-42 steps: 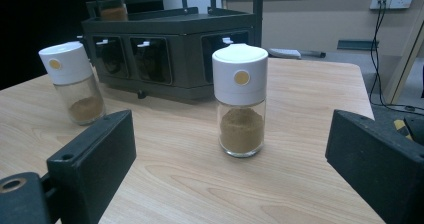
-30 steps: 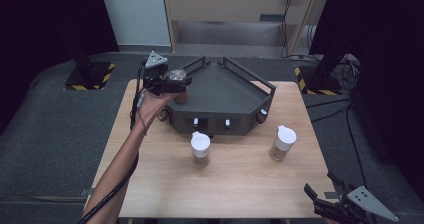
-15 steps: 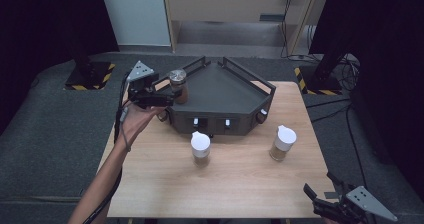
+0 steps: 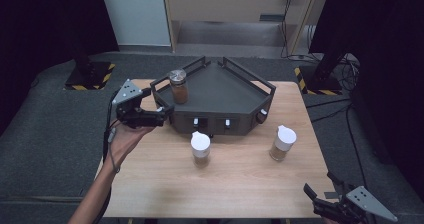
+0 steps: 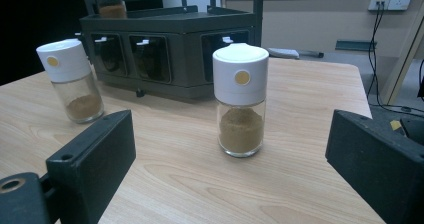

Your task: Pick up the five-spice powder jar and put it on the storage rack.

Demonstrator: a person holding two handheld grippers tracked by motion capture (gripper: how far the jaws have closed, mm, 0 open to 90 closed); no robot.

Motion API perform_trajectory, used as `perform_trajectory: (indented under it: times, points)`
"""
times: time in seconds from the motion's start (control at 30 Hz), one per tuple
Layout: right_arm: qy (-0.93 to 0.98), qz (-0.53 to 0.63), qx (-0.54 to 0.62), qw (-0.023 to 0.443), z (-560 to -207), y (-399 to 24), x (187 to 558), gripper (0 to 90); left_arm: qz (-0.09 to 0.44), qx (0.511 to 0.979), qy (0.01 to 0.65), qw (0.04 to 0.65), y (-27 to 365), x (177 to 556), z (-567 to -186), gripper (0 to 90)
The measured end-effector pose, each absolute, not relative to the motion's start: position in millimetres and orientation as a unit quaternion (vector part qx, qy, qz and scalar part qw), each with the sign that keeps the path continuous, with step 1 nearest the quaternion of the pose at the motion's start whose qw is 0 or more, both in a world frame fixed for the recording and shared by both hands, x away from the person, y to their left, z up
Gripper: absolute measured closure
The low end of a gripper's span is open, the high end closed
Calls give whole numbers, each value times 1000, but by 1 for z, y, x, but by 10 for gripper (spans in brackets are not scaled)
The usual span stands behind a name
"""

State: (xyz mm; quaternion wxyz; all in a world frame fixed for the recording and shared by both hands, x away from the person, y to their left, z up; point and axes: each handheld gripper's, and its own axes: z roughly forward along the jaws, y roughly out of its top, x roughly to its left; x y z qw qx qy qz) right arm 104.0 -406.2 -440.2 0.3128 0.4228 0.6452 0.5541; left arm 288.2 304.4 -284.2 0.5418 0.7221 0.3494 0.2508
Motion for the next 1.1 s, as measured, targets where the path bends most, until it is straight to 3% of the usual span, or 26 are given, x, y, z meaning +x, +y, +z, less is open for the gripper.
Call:
perform_trajectory:
  times: [0.77, 1.1]
  points:
    - [646, 555, 422, 313, -437, -406, 99, 59, 261, 720, 350, 540, 340, 193, -367, 0]
    - [646, 555, 421, 313, -437, -406, 99, 58, 246, 716, 347, 554, 355, 175, -401, 0]
